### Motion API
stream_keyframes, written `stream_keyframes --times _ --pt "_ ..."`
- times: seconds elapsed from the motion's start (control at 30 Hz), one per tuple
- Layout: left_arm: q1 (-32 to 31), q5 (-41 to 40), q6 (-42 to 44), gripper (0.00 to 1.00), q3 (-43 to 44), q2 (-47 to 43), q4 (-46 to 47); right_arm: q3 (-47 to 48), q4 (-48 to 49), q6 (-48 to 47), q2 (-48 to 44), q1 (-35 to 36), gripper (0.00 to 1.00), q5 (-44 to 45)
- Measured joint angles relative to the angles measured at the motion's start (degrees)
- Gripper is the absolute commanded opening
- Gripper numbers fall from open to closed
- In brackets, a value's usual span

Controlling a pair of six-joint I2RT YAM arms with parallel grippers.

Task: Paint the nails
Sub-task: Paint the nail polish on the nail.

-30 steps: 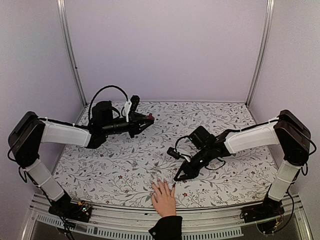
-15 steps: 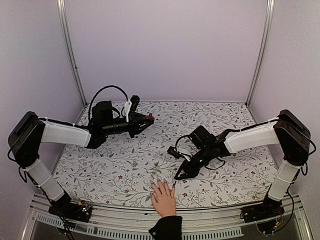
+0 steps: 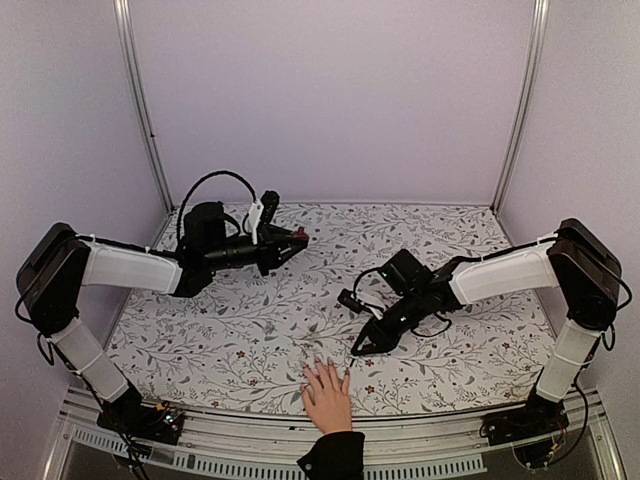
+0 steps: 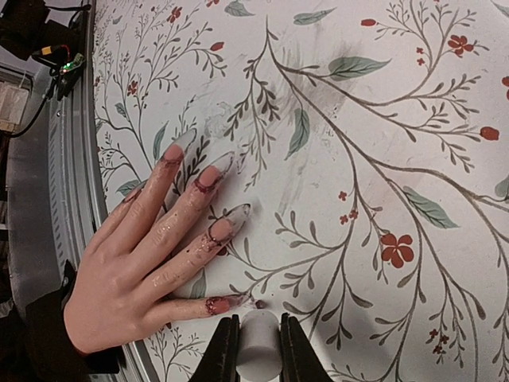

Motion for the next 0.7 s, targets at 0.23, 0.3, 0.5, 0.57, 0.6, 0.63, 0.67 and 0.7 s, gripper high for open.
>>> stream_keyframes --times 0.23,0.3,0.5,0.57,0.6,0.63,0.67,0.7 --pt "0.0 0.0 0.0 0.00 0.0 0.0 0.0 -0.2 0.9 0.0 -0.5 -0.5 0.00 -0.9" --pt "0.0 0.0 0.0 0.00 0.0 0.0 0.0 -0.3 1.3 0.0 -1.2 -0.5 0.00 -1.9" --pt "0.0 0.0 0.0 0.00 0.0 0.0 0.0 -0.3 2.3 -0.1 -2.1 -0.4 0.00 -5.0" --pt "0.0 0.0 0.0 0.00 0.0 0.0 0.0 -0.3 2.3 -0.1 -2.0 -0.3 0.00 -5.6" --pt "0.0 0.0 0.0 0.00 0.0 0.0 0.0 -0.3 2.2 -0.2 -2.0 -0.2 0.00 -5.9" --pt "0.0 0.0 0.0 0.00 0.0 0.0 -0.1 -0.2 2.1 -0.2 -1.9 -0.1 0.00 -6.1" --pt "0.0 0.0 0.0 0.00 0.0 0.0 -0.1 -0.2 2.1 -0.3 -1.7 0.0 0.00 -6.1" --pt "0.0 0.0 0.0 0.00 0.0 0.0 -0.1 -0.2 2.1 -0.3 -1.5 0.1 0.00 -6.2"
